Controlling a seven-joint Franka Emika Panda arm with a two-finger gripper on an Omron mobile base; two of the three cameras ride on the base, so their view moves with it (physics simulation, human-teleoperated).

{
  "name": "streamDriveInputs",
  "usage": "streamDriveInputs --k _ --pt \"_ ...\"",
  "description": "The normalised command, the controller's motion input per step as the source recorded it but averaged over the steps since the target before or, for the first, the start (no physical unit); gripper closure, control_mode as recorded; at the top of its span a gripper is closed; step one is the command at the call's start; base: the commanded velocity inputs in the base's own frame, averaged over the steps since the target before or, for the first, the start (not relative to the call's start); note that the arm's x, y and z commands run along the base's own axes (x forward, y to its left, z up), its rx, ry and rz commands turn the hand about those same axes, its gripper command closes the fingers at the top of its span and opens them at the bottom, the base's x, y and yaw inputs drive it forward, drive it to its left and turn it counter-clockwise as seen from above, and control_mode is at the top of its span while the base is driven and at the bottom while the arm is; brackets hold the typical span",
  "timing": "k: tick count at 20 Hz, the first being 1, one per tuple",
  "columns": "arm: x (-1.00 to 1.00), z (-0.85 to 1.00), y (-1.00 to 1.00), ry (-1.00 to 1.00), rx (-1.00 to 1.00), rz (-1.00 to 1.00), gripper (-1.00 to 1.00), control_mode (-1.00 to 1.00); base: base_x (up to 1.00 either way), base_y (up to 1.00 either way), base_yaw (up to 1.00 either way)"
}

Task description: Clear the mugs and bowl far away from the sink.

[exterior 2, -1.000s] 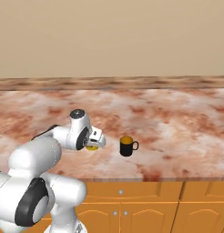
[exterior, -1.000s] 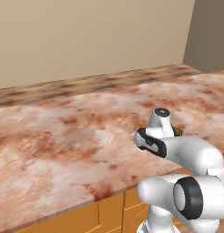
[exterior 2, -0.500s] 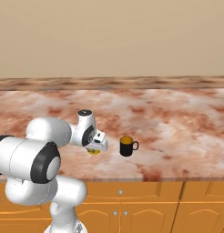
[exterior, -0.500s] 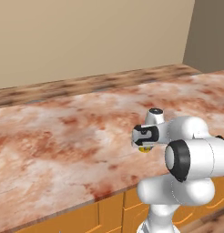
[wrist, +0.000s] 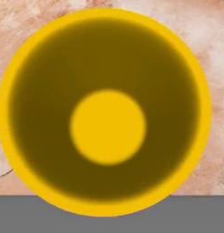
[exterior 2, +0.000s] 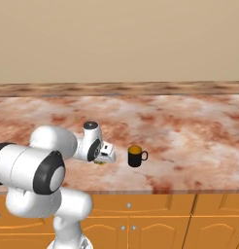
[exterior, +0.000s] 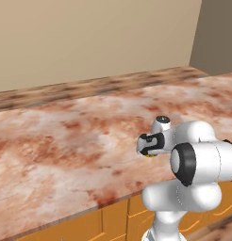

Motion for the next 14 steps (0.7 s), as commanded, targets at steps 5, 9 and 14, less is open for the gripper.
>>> streamDriveInputs --k 5,9,14 --pt "0.0 0.0 0.0 0.0 0.0 0.0 -1.0 -1.0 0.0 0.0 0.0" --pt "0.0 0.0 0.0 0.01 0.0 0.0 -1.0 -1.0 0.0 0.0 0.0" --pt "-0.06 0.29 0.0 0.0 0.0 0.0 -1.0 -1.0 0.0 0.0 0.0"
